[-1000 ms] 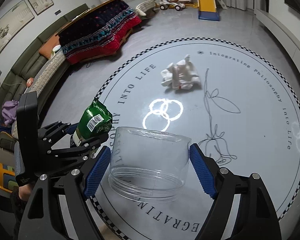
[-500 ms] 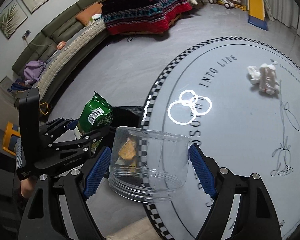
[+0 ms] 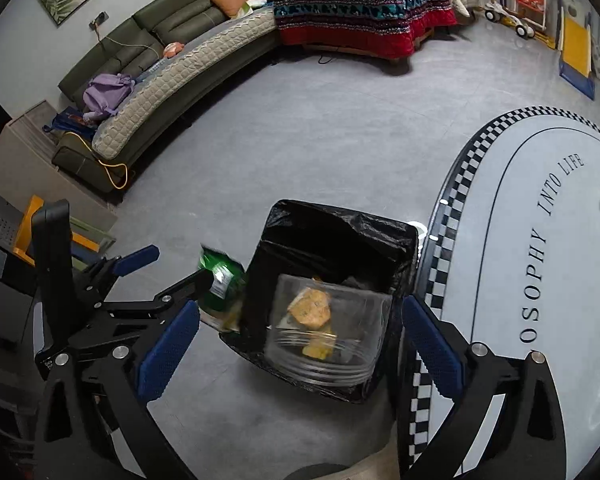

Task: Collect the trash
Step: 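Carry the green packet and clear jar over the trash bag and release both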

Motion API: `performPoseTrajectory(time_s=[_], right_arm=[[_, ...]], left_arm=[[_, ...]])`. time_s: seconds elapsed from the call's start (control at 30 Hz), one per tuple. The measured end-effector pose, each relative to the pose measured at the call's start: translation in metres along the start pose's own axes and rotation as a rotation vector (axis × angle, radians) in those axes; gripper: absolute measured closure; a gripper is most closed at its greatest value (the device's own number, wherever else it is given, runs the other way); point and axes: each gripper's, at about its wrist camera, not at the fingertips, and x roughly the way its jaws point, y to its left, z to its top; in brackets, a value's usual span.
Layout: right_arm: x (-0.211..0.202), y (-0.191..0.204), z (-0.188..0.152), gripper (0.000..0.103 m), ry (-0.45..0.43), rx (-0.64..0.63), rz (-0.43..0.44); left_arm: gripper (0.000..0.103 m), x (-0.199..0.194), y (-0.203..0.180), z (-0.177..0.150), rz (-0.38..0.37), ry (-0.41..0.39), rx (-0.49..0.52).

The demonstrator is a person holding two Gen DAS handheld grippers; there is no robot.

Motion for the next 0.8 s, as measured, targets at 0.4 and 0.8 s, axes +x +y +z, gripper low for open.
performPoseTrajectory(time_s=[0.4, 0.8], right_arm=[[0.007, 0.000, -0.002, 0.002, 0.017, 0.014, 0.019], [-0.023, -0.033, -0.011, 0.002, -0.013, 0.039, 0.020]], left_arm=[[0.006, 0.001, 0.017, -0.003, -0.018, 0.013, -0.038], [0.006, -0.002, -0.031, 0.010, -0.047, 0.014, 0.047]])
